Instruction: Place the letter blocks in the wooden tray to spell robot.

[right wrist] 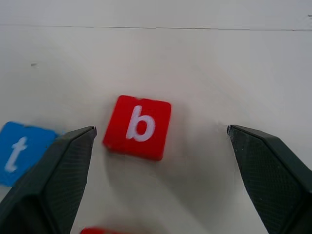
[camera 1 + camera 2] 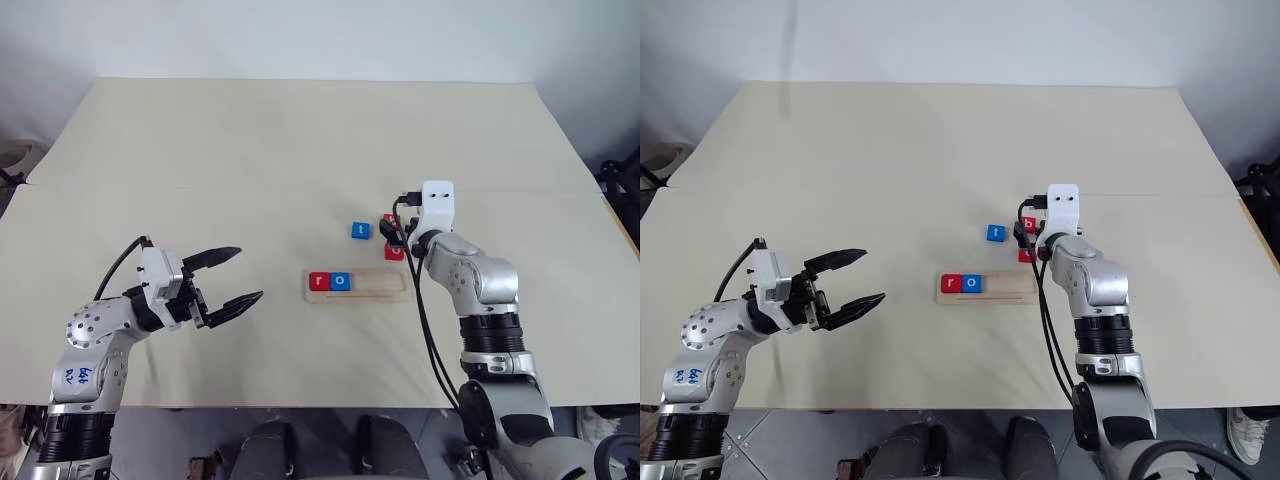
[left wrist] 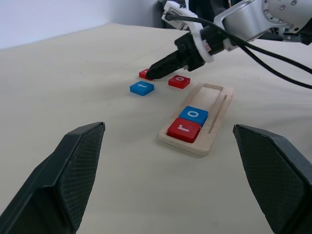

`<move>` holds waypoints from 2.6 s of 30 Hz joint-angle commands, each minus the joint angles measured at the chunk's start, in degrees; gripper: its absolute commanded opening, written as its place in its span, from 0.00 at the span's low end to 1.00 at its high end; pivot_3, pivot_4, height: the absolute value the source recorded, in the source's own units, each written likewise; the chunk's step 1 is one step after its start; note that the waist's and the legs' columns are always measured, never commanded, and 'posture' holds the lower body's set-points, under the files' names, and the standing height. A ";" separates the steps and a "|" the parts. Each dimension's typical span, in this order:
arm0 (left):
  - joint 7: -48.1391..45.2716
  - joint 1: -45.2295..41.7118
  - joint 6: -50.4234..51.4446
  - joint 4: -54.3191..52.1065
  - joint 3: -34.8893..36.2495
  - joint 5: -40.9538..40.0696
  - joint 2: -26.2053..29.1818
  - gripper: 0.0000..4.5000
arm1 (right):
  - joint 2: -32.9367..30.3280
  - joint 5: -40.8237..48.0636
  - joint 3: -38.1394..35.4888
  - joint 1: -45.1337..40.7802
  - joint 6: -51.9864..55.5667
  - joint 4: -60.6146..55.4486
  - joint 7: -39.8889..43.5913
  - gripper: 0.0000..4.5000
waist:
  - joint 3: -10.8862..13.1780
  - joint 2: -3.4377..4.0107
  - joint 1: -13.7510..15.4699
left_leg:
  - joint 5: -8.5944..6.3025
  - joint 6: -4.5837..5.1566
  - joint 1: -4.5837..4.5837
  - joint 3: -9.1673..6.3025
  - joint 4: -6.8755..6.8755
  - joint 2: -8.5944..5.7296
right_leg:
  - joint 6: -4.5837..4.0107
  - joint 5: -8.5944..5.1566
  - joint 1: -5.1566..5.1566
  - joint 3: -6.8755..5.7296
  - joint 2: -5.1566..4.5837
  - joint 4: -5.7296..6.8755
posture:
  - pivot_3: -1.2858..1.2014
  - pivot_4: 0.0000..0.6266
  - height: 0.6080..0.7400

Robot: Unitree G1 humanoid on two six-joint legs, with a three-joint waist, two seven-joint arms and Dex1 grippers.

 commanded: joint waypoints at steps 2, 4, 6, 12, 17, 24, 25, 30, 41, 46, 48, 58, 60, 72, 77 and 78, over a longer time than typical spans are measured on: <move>1.41 1.22 0.05 -3.52 1.21 -1.15 -0.02 0.99 | 2.42 -1.27 -1.41 -2.94 -3.23 3.28 -2.06 1.00 | -0.01 0.01 -0.66 | 0.01 -0.01 0.02 0.04 -0.10 0.00 | 0.00 0.00 -0.04 0.04 0.00 0.00 | 0.52 0.24 1.00; 1.67 1.37 0.05 -3.67 1.23 -1.24 0.06 0.99 | 3.06 -1.68 -1.41 -3.36 -3.64 4.02 -2.24 1.00 | -0.01 0.01 -0.81 | 0.05 -0.08 0.05 0.09 -0.23 0.01 | -0.01 0.00 -0.10 0.09 0.04 0.00 | 0.52 0.24 1.00; 1.84 1.32 -0.02 -3.60 1.21 -1.25 0.05 0.99 | 4.02 -1.94 -1.35 -3.78 -3.93 4.87 -2.63 1.00 | -0.01 0.01 -0.80 | 0.06 -0.10 0.05 0.12 -0.30 0.01 | 0.00 0.00 -0.16 0.13 0.04 0.01 | 0.52 0.24 1.00; 2.16 0.84 -0.26 -3.37 0.91 -1.21 -0.20 0.99 | 5.05 -3.61 0.20 -3.65 -3.92 5.90 -2.15 1.00 | -0.01 0.01 -0.84 | 0.06 -0.10 0.05 0.16 -0.32 0.02 | -0.01 0.00 -0.19 0.17 0.04 0.01 | 0.52 0.24 1.00; 2.20 0.78 -0.36 -3.31 1.03 -1.25 -0.13 1.00 | 5.35 -5.05 0.82 -2.46 -3.23 5.16 -2.33 0.79 | -0.01 0.02 -0.86 | 0.06 -0.10 0.05 0.17 -0.32 0.03 | -0.01 0.00 -0.20 0.19 0.04 0.01 | 0.52 0.24 1.00; 1.86 0.01 -0.54 -2.44 0.90 -1.12 -0.02 1.00 | 5.95 -5.67 0.81 -2.01 -2.55 3.60 -1.76 0.33 | -0.02 0.02 -1.25 | 0.07 -0.11 0.05 0.18 -0.37 0.04 | -0.01 -0.01 -0.24 0.20 0.06 0.01 | 0.52 0.24 1.00; 1.81 -0.45 -0.50 -2.11 0.69 -1.05 -0.07 1.00 | 5.20 -5.69 0.68 -1.71 -2.51 2.41 -1.32 0.33 | -0.02 0.02 -1.30 | 0.07 -0.12 0.05 0.18 -0.38 0.04 | -0.01 -0.01 -0.25 0.21 0.06 0.01 | 0.52 0.24 1.00; 0.49 -2.54 -0.49 -0.28 -0.70 -0.81 -0.51 1.00 | 1.58 -5.30 -1.07 0.31 0.21 -4.69 0.14 0.33 | -0.01 0.02 -0.92 | 0.07 -0.12 0.02 0.19 -0.39 0.03 | -0.01 -0.01 -0.27 0.24 0.05 0.00 | 0.52 0.24 1.00; -5.06 -7.69 -1.07 5.27 -3.94 -0.65 -1.56 1.00 | -4.30 -1.31 -5.62 17.04 19.75 -36.04 3.40 0.33 | -0.01 0.02 -0.33 | 0.07 -0.12 -0.13 0.24 -0.43 -0.02 | -0.01 -0.01 -0.43 0.24 0.05 -0.02 | 0.52 0.24 1.00; -8.95 -8.03 -1.29 6.03 -4.99 -0.90 -1.12 1.00 | -4.22 -1.56 -5.86 24.56 23.39 -44.68 3.27 0.33 | -0.01 0.02 -0.34 | 0.07 -0.12 -0.11 0.31 -0.45 -0.01 | -0.01 -0.01 -0.47 0.27 0.06 -0.01 | 0.52 0.24 1.00; -10.15 -8.30 -1.39 6.67 -5.20 -0.57 -0.80 1.00 | -3.23 -1.61 -5.49 26.16 24.47 -46.21 2.89 0.33 | -0.01 0.01 -0.31 | 0.07 -0.11 -0.10 0.31 -0.44 -0.02 | -0.01 -0.01 -0.46 0.29 0.06 -0.01 | 0.52 0.24 1.00; -11.17 -9.28 -2.30 8.55 -4.63 0.10 -0.15 1.00 | -0.34 -3.01 -6.00 26.96 26.08 -47.60 0.93 0.69 | -0.02 0.01 -0.33 | 0.07 -0.11 -0.09 0.31 -0.44 -0.03 | -0.01 -0.01 -0.46 0.30 0.06 -0.01 | 0.52 0.24 1.00; -11.03 -9.09 -2.35 8.56 -4.45 0.14 -0.10 1.00 | -1.80 -2.47 -6.44 26.18 26.65 -47.78 2.32 0.84 | -0.02 0.01 -0.38 | 0.07 -0.12 -0.08 0.31 -0.44 -0.02 | -0.01 -0.01 -0.46 0.30 0.06 0.00 | 0.52 0.24 1.00; -11.29 -8.32 -1.71 8.62 -4.22 -0.30 0.10 1.00 | -33.97 8.68 -11.69 35.16 -7.34 -35.24 49.26 1.00 | -0.02 -0.07 0.58 | 0.04 -0.04 -0.02 0.30 -0.45 -0.06 | 0.00 0.00 -0.28 0.25 0.06 -0.20 | 0.52 0.24 1.00; -10.94 -7.09 -1.90 7.05 -3.97 -0.34 0.17 1.00 | -38.97 6.13 -12.38 39.12 -32.30 -18.75 65.62 1.00 | -0.02 -0.08 1.06 | 0.04 -0.04 0.11 0.33 -0.40 -0.07 | 0.01 0.01 -0.12 0.26 0.06 -0.21 | 0.52 0.24 1.00; -10.86 -6.67 -1.87 6.56 -3.91 -0.35 0.27 1.00 | -40.01 5.76 -12.43 38.96 -37.31 -14.24 68.98 1.00 | -0.02 -0.08 1.09 | 0.04 -0.04 0.16 0.32 -0.39 -0.06 | 0.01 0.01 -0.06 0.25 0.06 -0.22 | 0.52 0.24 1.00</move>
